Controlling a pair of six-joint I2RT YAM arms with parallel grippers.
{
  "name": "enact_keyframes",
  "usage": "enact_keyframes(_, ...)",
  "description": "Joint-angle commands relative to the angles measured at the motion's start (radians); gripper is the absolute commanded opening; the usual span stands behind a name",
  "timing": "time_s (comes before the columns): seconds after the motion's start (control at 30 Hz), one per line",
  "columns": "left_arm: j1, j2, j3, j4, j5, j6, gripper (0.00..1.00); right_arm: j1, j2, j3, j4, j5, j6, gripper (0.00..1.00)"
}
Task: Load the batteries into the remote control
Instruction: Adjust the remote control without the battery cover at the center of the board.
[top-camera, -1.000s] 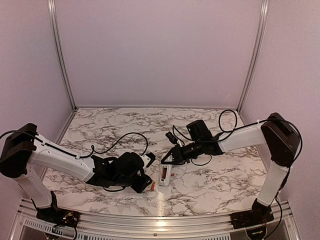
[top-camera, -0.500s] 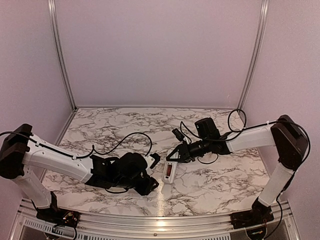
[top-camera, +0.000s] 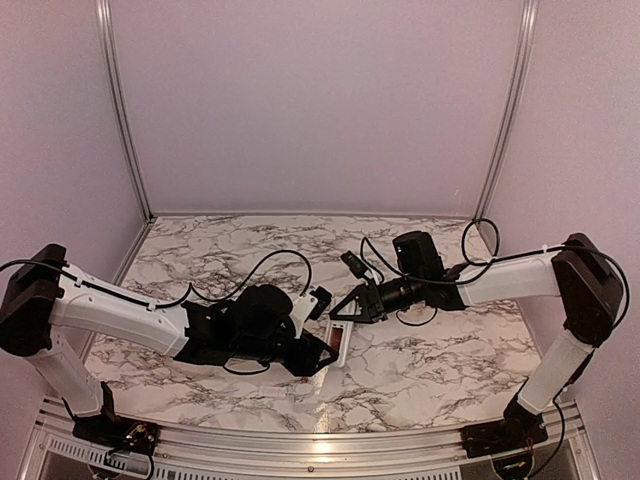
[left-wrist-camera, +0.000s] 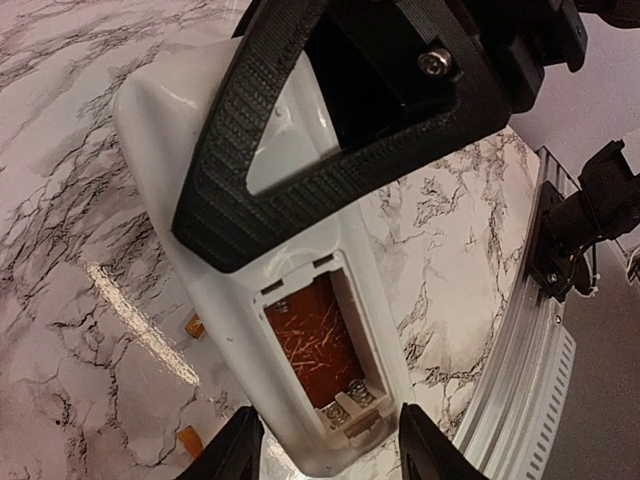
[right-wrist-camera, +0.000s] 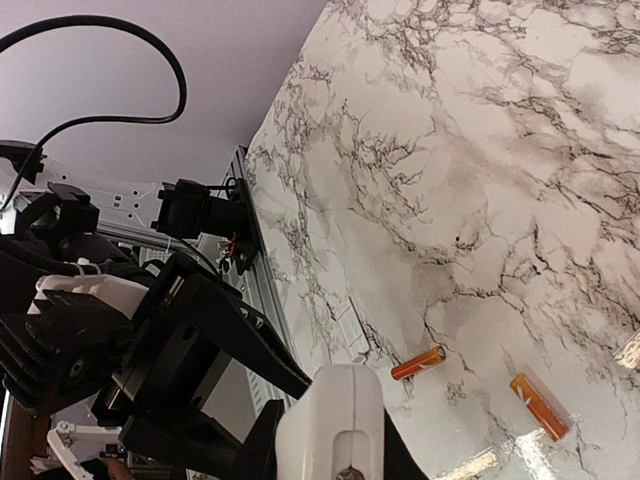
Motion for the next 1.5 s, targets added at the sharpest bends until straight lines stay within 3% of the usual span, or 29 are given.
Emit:
enact_keyframes(0.0,-0.001,0.049,0.033,0.09,0.098,-0.003,0.48,0.011,0.006,0.018,0.071,-0.022,0.044,0.02)
enact_keyframes(0.23,-0.005,0.053,0.024,0.143,0.124,-0.016,0.45,0.011,0.021,0.01,0.104,-0.03,0.066,0.02)
enact_keyframes(0.5,-0.005,0.05,0.005,0.192,0.137,-0.049,0.45,0.01,0.045,-0.011,0.194,-0.062,0.134,0.07)
enact_keyframes(1.3,-0.005,0.076,0.029,0.207,0.156,-0.049,0.44,-0.01,0.056,-0.033,0.255,-0.078,0.203,0.23)
enact_keyframes(1.47,-0.003,0.067,0.025,0.204,0.148,-0.045,0.44,-0.016,0.057,-0.037,0.255,-0.077,0.205,0.18)
